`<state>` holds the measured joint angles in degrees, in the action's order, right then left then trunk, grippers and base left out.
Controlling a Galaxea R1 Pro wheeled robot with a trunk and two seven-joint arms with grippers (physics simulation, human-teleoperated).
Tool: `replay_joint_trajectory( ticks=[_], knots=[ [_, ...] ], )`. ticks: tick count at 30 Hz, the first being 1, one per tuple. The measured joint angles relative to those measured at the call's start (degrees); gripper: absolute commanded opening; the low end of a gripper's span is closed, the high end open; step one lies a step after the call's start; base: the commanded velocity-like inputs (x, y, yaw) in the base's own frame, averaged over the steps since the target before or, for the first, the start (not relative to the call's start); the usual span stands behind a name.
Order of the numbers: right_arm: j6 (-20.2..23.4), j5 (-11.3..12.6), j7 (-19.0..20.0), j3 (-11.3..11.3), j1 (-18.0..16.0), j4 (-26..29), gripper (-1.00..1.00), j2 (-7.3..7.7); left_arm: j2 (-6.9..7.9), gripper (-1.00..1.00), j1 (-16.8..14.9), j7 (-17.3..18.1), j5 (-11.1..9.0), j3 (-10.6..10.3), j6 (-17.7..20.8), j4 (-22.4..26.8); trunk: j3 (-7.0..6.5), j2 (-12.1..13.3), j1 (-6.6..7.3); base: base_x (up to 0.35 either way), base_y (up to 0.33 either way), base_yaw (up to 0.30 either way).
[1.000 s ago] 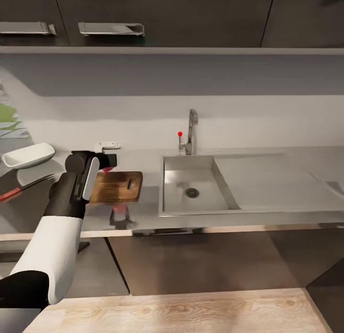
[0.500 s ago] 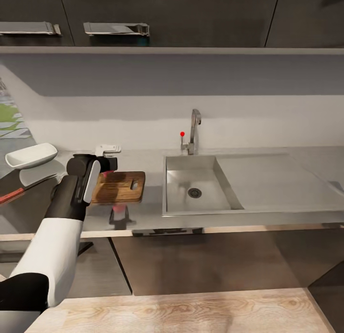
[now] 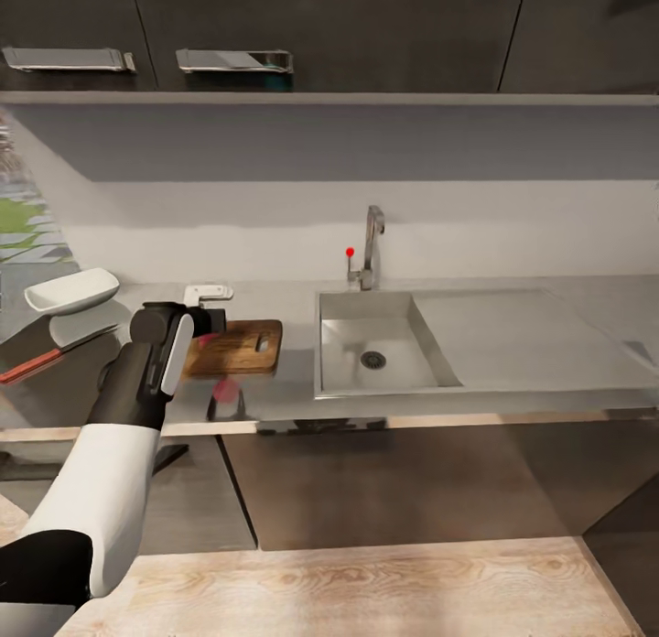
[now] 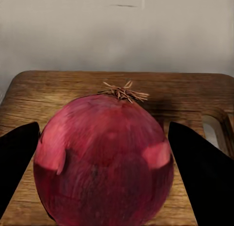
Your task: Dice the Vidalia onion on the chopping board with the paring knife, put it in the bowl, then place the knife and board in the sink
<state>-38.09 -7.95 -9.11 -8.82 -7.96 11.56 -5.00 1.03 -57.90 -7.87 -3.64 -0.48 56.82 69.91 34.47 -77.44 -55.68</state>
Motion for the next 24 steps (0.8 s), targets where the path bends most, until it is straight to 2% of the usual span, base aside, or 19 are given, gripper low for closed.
replay_joint_trajectory(
  ticks=[10,17,24],
  knots=[
    [0.0,0.0,0.04,-0.08,0.01,0.0,1.0,-0.01,0.05,-1.0,0.11,-0.01,0.02,0.05,0.0,0.04,0.0,0.0,0.02,-0.004,0.002,0.0],
    [0.0,0.0,0.02,-0.08,0.0,0.0,1.0,-0.01,0.09,-1.0,0.11,0.01,0.0,0.08,-0.02,-0.01,0.0,0.0,0.05,0.192,0.0,0.0],
    [0.0,0.0,0.01,-0.08,0.01,0.0,1.0,-0.01,0.09,-1.0,0.14,-0.02,0.0,0.08,-0.09,0.01,0.0,0.0,0.02,0.033,0.0,0.0]
  ],
)
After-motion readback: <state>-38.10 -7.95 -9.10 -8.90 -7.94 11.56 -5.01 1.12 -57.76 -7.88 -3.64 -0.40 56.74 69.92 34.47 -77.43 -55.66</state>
